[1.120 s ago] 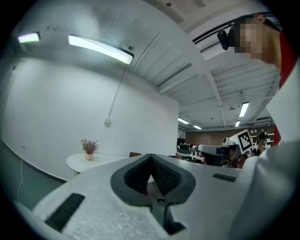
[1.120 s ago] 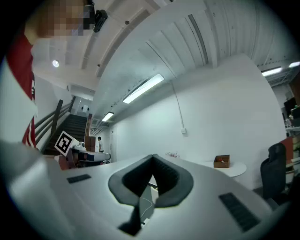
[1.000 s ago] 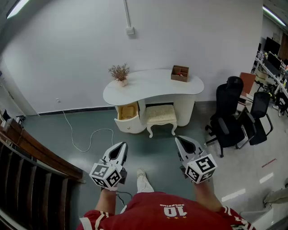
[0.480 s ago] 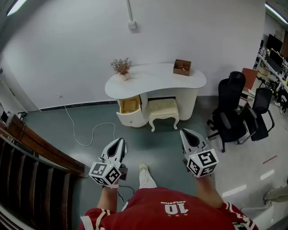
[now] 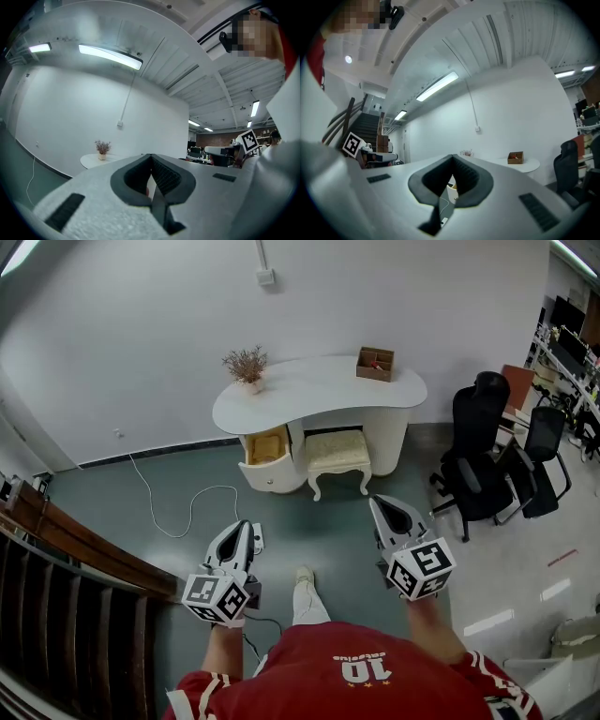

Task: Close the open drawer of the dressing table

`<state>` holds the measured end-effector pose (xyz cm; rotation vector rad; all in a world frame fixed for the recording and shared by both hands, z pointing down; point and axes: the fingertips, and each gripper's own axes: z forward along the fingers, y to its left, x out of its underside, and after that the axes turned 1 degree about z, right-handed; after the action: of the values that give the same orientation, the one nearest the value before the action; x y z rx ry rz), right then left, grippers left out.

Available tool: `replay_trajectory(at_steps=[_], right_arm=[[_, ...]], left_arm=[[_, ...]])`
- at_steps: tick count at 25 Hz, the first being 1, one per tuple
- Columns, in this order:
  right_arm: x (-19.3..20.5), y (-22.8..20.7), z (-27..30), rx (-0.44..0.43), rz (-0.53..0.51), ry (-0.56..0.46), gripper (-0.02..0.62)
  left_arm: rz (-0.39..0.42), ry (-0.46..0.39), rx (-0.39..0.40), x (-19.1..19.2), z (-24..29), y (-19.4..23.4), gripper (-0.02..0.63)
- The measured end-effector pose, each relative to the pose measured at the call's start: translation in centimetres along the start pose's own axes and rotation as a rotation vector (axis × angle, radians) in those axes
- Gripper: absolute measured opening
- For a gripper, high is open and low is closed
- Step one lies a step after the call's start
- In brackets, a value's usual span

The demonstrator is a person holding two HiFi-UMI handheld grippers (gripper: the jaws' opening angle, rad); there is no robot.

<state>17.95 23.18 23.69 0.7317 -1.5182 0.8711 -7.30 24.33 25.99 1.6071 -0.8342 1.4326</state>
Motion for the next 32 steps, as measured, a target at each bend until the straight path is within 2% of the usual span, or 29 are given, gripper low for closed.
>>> replay_trajectory(at_steps=[9, 16, 19, 24, 27, 32], right_arm=[[1.1, -0.1, 3.6, -0.002, 0.016, 0.029, 0.003], [2.4, -1.7, 9.2, 0.007, 0.007, 0.072, 0.003], [2.0, -2.8, 13.1, 0.004, -0.014, 0.089, 0.004], [1.1, -5.2, 20.8, 0.001, -0.051, 0.096, 0.004], [1.2, -6.7, 25.9, 0.020, -0.059, 0.113, 0.005], [1.0, -7.9, 33.3, 0.040, -0.051, 0.127, 0.005]], left_arm=[[-0.029, 0.030, -0.046, 1.7, 1.2, 3.7, 0.005], [-0.050, 0.044, -0.065, 2.6, 4.8, 7.6, 0.005], [-0.077, 0.038, -0.077, 2.4, 7.2, 10.3, 0.005], [-0.077, 0.043, -0.106, 2.6, 12.2, 15.8, 0.005], [-0.074, 0.057, -0.085, 2.5, 15.6, 18.9, 0.005], [-0.022, 0.080, -0.033, 1.3, 21.6, 24.3, 0.005]])
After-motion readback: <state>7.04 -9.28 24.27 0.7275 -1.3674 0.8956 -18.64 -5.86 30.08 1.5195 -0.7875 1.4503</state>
